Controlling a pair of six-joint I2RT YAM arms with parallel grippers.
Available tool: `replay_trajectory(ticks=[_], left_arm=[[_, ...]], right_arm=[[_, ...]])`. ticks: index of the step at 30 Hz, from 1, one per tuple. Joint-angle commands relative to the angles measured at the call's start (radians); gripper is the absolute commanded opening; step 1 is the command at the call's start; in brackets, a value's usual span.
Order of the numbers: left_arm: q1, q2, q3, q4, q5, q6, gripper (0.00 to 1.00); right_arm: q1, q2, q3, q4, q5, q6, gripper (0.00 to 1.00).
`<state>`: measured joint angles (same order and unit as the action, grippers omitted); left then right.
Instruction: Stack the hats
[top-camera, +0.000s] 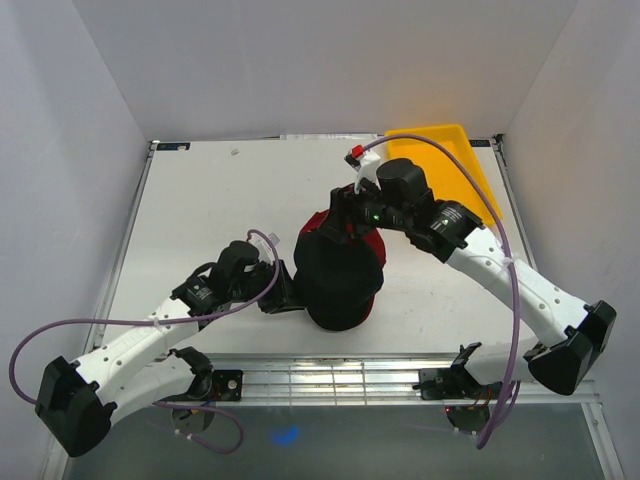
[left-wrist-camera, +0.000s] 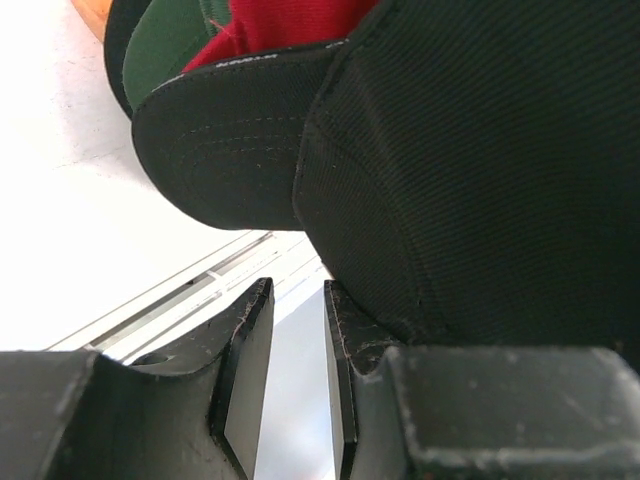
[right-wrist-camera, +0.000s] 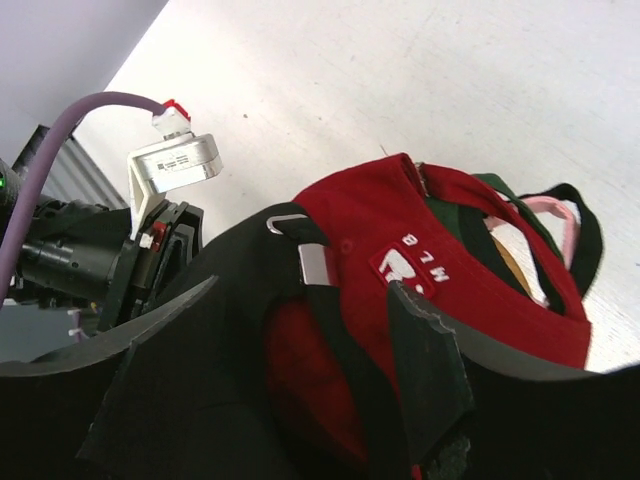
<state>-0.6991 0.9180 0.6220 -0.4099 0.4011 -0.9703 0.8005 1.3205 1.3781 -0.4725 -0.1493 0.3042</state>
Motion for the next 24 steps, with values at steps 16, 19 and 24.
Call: replay_trajectory(ticks=[16,19,24], left_arm=[[-0.007,0.022,0.056,0.02,-0.021,-0.011,0.37],[-0.007,0.022,0.058,0.022,-0.022,-0.01,0.37],[-0.007,0.019,0.058,0.02,-0.024,-0.011,0.37]], right_arm=[[-0.027,-0.123,0.065,-0.232,0.126,-0.037,0.54],[-0.027,-0.098,0.093,-0.245,0.096,-0.063,0.53],[-0.027,-0.055,0.131,-0.262,0.048,-0.099,0.52]])
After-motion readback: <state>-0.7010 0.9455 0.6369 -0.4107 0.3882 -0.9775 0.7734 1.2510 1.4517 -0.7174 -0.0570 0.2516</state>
